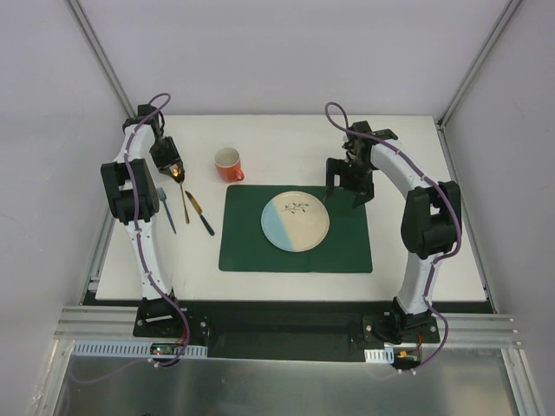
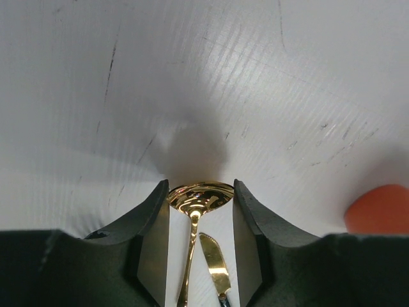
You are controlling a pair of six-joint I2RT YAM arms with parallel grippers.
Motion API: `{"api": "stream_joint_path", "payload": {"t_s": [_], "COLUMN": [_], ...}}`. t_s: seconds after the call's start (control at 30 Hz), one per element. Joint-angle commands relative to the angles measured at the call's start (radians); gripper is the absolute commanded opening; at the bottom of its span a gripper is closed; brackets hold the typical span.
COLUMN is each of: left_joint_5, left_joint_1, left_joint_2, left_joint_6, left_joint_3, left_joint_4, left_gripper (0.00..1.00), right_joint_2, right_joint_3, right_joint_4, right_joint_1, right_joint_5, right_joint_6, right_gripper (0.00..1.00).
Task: Set the dinner table for one person
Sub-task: Pick up the spoon from the center of the board, then place the spoon on the napkin.
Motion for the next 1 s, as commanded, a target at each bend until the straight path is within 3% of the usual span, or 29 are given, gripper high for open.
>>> {"api": "stream_joint_path", "payload": {"t_s": [0.0,0.37,0.97], "left_joint_5": [0.062,0.146,0.058], "left_joint_1": [-0.005,-0.003,-0.18], "left_joint_2": [-0.13,-0.276,-0.569], "left_joint_6": [-0.038,-0.062,-0.119], "left_joint_3": [-0.012,-0.078,-0.483], "left_joint_4": [-0.023,-0.023,0.003], "left_gripper": [0.0,0.0,0.0], "right_joint_2": [-0.037,-0.026,-0.089], "right_joint_3": [0.008,0.016,0.012], "right_joint_4": [0.002,0.017,-0.004], "right_joint_1": [0.013,0.037,0.05], "right_joint_5": [0.001,-0.004,0.016], "right_joint_6": [0.018,0.033,0.035], "right_gripper": [0.99,0.99,0.99]}}
